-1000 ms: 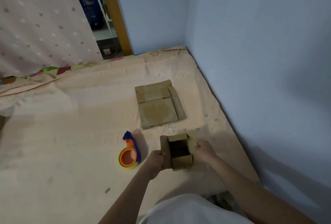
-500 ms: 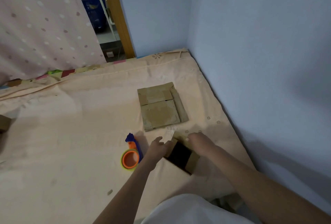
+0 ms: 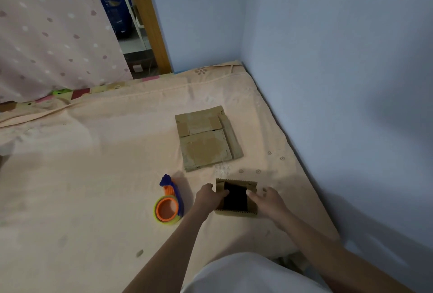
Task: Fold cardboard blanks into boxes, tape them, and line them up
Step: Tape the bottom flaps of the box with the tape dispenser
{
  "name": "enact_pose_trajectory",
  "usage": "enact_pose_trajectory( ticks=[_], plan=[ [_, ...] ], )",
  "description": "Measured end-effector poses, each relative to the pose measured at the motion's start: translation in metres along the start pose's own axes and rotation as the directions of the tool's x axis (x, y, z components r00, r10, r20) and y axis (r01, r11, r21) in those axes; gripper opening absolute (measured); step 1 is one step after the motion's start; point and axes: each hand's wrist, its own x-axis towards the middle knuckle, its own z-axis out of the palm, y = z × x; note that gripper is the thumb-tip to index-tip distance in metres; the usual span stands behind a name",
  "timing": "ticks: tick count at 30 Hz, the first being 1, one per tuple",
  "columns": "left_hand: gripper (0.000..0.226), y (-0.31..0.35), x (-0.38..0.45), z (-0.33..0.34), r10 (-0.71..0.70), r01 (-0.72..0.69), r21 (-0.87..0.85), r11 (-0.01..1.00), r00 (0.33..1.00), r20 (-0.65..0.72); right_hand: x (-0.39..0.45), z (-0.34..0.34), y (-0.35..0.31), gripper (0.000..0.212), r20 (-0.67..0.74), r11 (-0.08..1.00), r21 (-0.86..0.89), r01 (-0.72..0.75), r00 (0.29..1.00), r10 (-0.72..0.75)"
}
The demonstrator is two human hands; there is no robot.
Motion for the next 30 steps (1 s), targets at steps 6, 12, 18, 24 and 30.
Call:
enact_pose_trajectory(
  ticks=[6, 12, 18, 24, 30],
  plan=[
    [0.041, 0.002, 0.0, 0.006, 0.027, -0.028, 0.044, 0.999, 0.999, 0.018, 0.009, 0.01, -0.003, 0.046, -0.009, 1.0, -0.005, 0.008, 1.0, -0.008],
    [0.021, -0.01, -0.01, -0.013, 0.079, -0.02, -0.274, 0.961, 0.976, 0.204, 0.011, -0.003, -0.011, 0.03, 0.08, 0.998, -0.053, 0.018, 0.997, -0.014],
    [0.024, -0.031, -0.015, -0.027, 0.058, 0.07, -0.499, 0.864, 0.97, 0.237, 0.02, -0.021, 0.009, 0.03, 0.143, 0.979, 0.204, -0.031, 0.99, 0.002],
    [0.036, -0.04, -0.01, -0.019, -0.026, 0.136, -0.569, 0.811, 0.98, 0.197, 0.016, -0.025, 0.017, 0.041, 0.214, 0.894, 0.417, -0.165, 0.974, 0.08],
    [0.053, -0.036, -0.008, -0.026, 0.04, 0.122, -0.512, 0.851, 0.955, 0.294, 0.019, -0.032, 0.022, 0.046, 0.332, 0.923, 0.372, -0.098, 0.943, -0.033]
  ],
)
